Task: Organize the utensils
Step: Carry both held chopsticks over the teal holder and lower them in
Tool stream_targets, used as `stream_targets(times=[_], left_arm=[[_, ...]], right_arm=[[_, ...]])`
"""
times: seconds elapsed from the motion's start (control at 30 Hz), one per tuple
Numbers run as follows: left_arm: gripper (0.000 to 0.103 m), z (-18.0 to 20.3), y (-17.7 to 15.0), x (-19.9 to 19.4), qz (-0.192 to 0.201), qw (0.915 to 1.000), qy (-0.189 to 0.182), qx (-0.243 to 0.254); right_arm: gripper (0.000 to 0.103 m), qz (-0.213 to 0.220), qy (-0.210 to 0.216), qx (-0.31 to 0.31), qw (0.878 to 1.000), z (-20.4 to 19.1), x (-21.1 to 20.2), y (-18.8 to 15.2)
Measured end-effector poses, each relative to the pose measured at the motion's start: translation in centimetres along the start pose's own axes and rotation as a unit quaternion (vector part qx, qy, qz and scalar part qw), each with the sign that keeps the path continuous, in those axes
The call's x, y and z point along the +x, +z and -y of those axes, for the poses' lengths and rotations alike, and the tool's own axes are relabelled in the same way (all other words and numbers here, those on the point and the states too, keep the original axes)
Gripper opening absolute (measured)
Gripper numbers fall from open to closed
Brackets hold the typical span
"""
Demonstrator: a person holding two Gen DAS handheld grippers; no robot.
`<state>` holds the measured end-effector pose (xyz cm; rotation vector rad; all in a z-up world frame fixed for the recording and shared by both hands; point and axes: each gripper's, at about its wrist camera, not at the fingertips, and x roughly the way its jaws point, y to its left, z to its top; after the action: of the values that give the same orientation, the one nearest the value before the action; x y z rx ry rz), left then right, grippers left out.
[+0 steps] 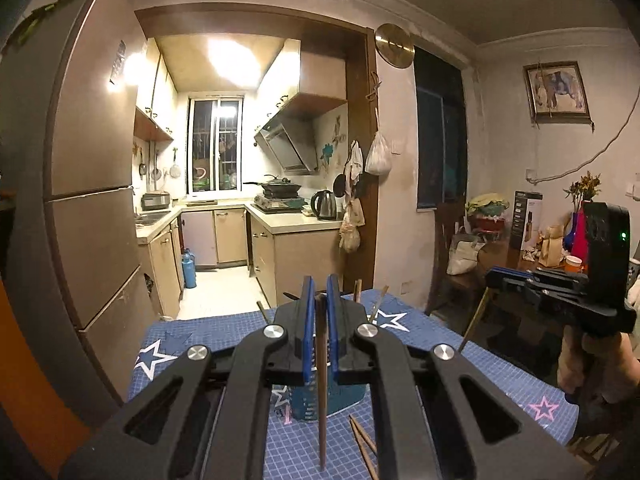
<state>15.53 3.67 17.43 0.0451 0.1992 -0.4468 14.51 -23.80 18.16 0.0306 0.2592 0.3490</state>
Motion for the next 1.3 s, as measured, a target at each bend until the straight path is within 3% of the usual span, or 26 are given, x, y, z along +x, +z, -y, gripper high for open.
stream_targets(times=[0.4,0.83,1.0,1.3], left_arm=[[0.005,-0.3,2.6,4.0,-0.003,0.9999,-0.012,-0.006],[0.005,1.3,7.9,6.6,0.028,0.9996,0.007,0.005],[0.004,0.9,8.3,8.8,0.026,0.9995,0.02,0.0],[0.004,-0.4,5.2,12.3,-0.013,0.9994,0.028,-0.013]], right_arm=[[0.007,-0.005,0.017,-0.022,1.0,0.0,3.5,7.2],[0.007,-0.015,0.027,-0.013,0.999,1.1,8.4,11.5],[0.007,-0.015,0.033,-0.01,0.999,1.2,10.3,12.0],[0.007,-0.035,0.039,-0.004,0.999,1.7,13.8,10.0]])
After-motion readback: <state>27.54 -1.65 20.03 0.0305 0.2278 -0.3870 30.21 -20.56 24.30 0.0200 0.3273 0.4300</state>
